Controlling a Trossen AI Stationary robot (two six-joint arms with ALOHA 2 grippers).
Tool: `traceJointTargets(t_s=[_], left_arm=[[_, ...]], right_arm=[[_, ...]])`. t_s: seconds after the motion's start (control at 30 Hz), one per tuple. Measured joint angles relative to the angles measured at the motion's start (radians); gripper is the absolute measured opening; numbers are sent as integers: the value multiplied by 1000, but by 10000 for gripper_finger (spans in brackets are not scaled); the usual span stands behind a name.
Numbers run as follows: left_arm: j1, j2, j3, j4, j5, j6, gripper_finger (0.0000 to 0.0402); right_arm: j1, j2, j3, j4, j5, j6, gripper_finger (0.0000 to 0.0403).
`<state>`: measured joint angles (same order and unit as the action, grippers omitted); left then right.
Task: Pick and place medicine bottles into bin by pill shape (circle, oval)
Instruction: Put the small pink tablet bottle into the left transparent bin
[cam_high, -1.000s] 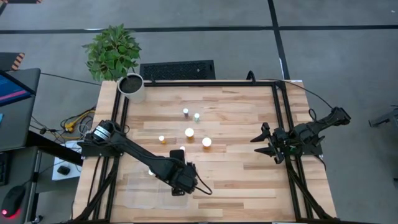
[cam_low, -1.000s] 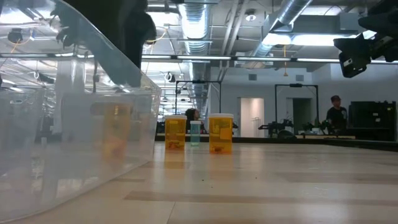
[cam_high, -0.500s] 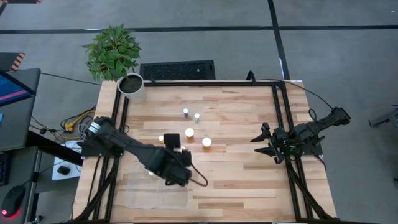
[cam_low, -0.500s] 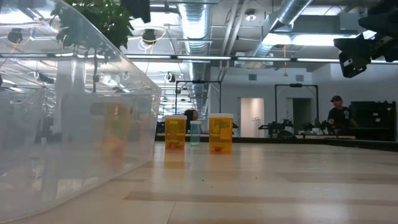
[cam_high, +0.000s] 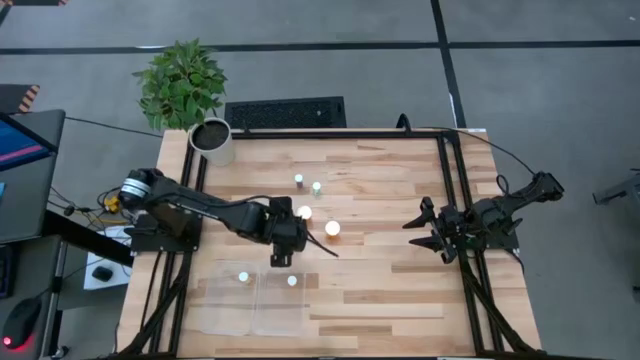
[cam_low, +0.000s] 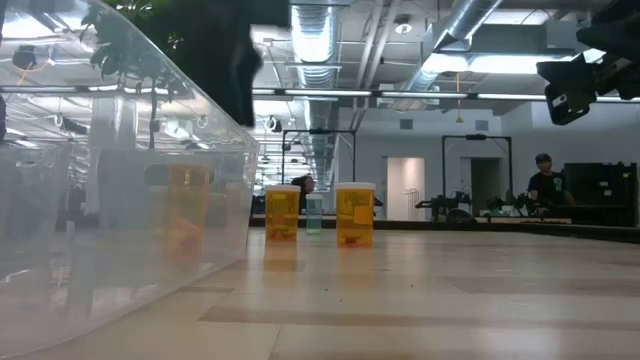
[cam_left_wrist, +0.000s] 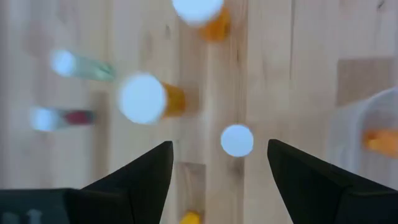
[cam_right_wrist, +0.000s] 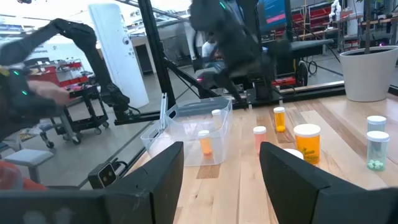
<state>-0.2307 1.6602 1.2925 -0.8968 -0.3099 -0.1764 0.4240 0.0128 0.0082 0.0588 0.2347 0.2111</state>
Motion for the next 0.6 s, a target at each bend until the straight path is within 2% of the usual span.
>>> traceJointTargets(t_s=[0.1, 0.2, 0.33, 0.5, 0.6], left_arm=[[35, -6, -106, 96, 38, 1, 256], [50, -7, -151, 136, 35, 4, 256], [53, -8, -160, 203, 43, 38, 256], [53, -6, -160, 213, 159, 68, 256], [52, -3, -161, 202, 168, 67, 256]], right_arm=[[0, 0, 0, 0, 0, 0, 226], [0, 0, 0, 0, 0, 0, 226], [0, 0, 0, 0, 0, 0, 226], [0, 0, 0, 0, 0, 0, 226], [0, 0, 0, 0, 0, 0, 226]])
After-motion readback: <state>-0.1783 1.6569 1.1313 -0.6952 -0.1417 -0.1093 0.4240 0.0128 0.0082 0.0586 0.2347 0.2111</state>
